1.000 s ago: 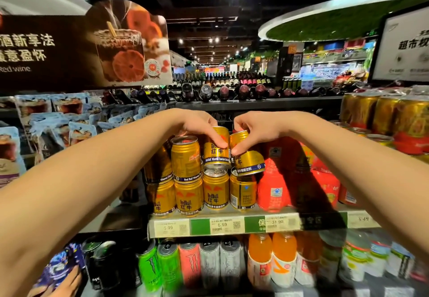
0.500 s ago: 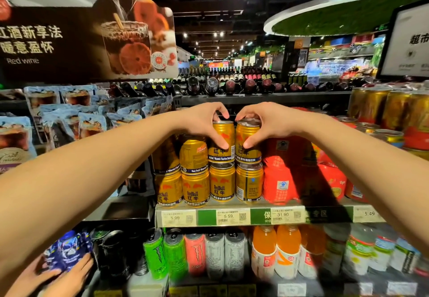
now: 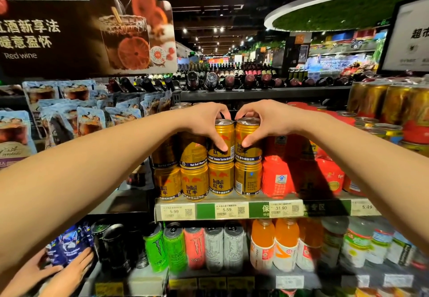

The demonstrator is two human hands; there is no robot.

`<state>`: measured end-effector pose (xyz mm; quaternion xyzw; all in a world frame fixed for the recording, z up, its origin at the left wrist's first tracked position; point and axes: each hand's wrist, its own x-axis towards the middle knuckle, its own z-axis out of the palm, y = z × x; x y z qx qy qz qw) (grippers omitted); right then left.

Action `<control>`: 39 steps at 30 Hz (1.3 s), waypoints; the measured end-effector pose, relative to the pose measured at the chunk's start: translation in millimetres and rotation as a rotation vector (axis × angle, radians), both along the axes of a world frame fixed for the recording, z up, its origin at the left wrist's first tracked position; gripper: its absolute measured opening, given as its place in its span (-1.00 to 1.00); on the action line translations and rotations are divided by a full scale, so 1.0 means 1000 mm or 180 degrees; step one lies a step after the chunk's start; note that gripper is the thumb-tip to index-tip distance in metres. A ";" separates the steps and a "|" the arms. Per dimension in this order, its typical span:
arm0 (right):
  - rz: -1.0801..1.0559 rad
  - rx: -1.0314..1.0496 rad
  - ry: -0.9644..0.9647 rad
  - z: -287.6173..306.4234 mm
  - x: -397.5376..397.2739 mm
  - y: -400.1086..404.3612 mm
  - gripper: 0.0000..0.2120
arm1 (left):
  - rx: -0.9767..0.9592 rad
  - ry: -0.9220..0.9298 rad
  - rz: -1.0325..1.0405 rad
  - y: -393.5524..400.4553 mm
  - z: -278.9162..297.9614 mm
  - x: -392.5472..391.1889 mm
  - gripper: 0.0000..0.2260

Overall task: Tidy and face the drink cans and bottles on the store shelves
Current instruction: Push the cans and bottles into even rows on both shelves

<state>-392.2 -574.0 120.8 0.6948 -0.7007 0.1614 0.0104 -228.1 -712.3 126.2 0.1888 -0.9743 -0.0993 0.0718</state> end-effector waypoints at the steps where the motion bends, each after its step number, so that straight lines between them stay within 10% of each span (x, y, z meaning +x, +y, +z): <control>1: 0.0003 0.0000 -0.0002 0.000 0.000 0.001 -0.31 | -0.0028 -0.0019 0.0010 0.001 0.000 0.000 -0.28; 23: -0.0286 0.0242 0.0568 -0.003 0.007 0.006 -0.18 | -0.0633 -0.0125 0.0222 0.018 -0.003 0.013 -0.15; 28: -0.0198 -0.0549 0.0713 -0.014 0.012 0.019 -0.04 | -0.1010 0.0808 0.0237 0.041 -0.007 0.023 -0.10; 39: 0.0425 -0.2269 -0.0520 -0.117 0.042 0.077 -0.48 | -0.0915 0.2641 -0.0151 0.105 -0.104 0.083 -0.55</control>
